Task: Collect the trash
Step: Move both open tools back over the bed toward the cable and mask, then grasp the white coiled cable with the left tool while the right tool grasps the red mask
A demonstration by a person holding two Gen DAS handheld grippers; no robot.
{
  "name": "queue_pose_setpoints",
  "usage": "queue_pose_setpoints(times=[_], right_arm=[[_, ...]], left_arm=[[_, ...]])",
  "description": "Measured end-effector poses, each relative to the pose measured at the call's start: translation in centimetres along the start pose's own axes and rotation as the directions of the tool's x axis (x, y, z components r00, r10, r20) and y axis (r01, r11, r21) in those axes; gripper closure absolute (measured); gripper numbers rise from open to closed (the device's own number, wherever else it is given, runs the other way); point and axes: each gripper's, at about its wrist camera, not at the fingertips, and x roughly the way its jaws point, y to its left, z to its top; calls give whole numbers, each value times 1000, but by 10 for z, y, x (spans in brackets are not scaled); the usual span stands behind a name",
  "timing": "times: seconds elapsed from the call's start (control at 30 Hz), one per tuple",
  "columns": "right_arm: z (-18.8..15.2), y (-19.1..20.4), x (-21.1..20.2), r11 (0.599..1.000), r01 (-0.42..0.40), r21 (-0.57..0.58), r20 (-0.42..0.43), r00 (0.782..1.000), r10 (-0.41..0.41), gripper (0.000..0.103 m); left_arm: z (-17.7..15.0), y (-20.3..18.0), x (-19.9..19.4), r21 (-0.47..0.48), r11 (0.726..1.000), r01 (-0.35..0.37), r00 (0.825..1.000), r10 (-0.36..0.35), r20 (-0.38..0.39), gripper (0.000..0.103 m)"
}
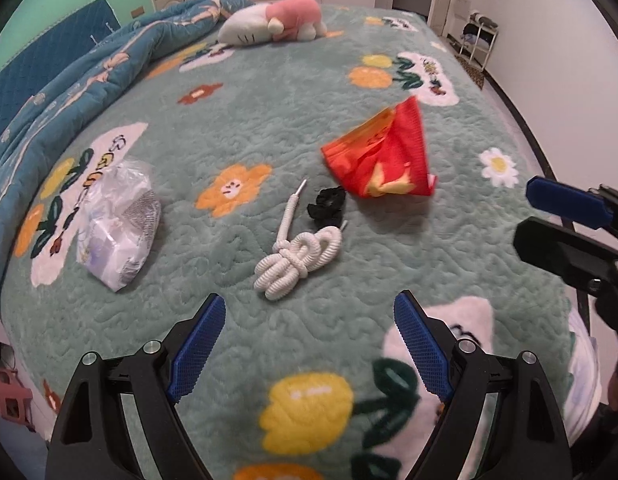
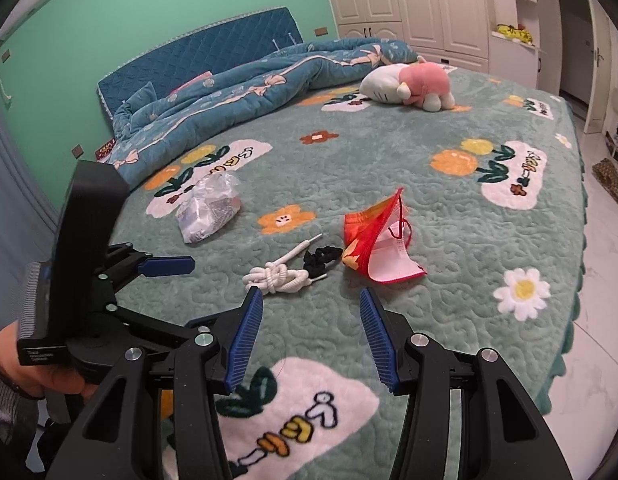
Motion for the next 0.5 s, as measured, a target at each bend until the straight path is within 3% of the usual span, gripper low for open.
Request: queue_pose_setpoints(times=[0.47,0.5], right_arm=[[11,-26,53,1000,1,24,-50,999,0,52],[11,-28,56,1000,2,26,-51,999,-1,52]], left_arm=[[19,14,74,40,999,28,995,-24,-93,17],[19,15,76,39,999,33,995,-29,-96,22]])
